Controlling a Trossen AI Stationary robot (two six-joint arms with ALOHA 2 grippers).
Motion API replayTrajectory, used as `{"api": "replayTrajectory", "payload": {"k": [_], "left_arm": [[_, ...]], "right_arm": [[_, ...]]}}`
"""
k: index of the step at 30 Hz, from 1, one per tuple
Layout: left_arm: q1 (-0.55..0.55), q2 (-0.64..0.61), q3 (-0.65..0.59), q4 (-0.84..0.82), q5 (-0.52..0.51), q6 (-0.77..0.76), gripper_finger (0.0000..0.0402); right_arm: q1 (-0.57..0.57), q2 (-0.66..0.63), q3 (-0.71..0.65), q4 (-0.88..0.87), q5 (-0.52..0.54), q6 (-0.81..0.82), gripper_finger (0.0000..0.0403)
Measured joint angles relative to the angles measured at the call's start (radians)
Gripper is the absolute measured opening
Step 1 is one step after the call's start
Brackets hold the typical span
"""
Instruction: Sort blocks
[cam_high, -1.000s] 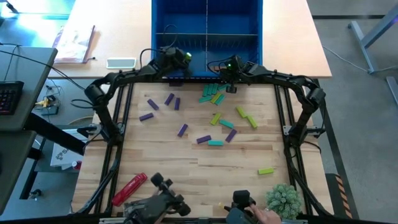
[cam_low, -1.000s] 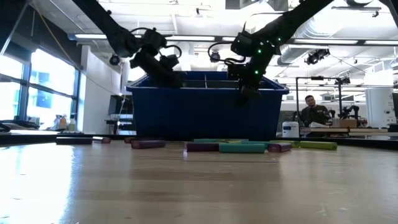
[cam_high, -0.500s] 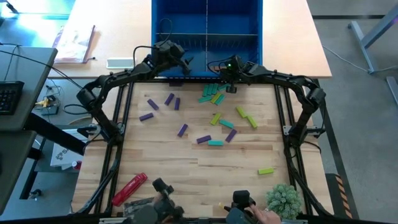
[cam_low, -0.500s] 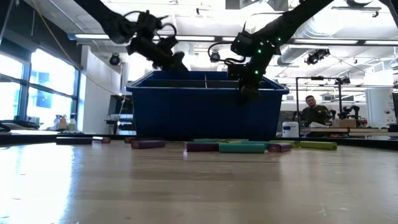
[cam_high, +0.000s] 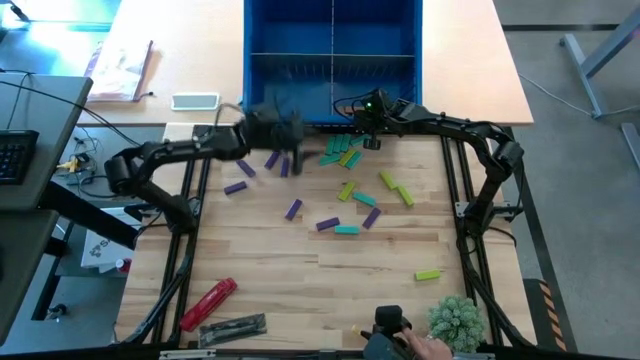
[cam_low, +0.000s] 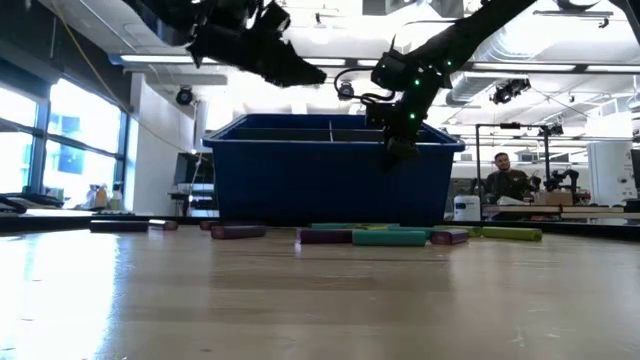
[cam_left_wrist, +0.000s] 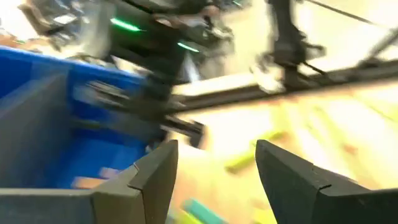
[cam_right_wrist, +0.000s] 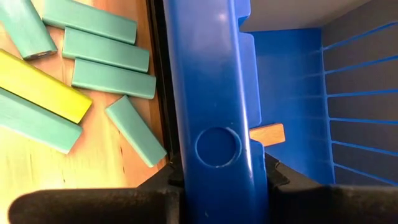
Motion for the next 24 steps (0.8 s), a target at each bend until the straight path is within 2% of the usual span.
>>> {"api": "replayTrajectory", "payload": {"k": [4,8,17,21,24], "left_arm": [[-0.102,-0.006,-0.133,0.1,-0.137,-0.046,0.0197],[-0.157,0.002,-0.226,0.15,-0.216,-0.126,0.0197],[-0.205,0.085,-0.297,0.205,-0.236,-0.29,0.0197],[-0.205,0.175,-0.296,0.257,-0.218,-0.306,0.0197],[-0.209,0.264,-0.295,0.263,-0.28,-0.331,0.0197]], "right_arm": [[0.0,0.0,0.0,0.0,0.002,0.0,0.0067],[0.0,0.0,0.0,0.0,0.002,0.0,0.0067],[0.0,0.0,0.0,-0.002,0.003,0.003,0.0067],[0.0,0.0,0.0,-0.006,0.003,0.001,0.0067],[0.0,0.0,0.001,-0.009,0.003,0.002,0.0067]]}}
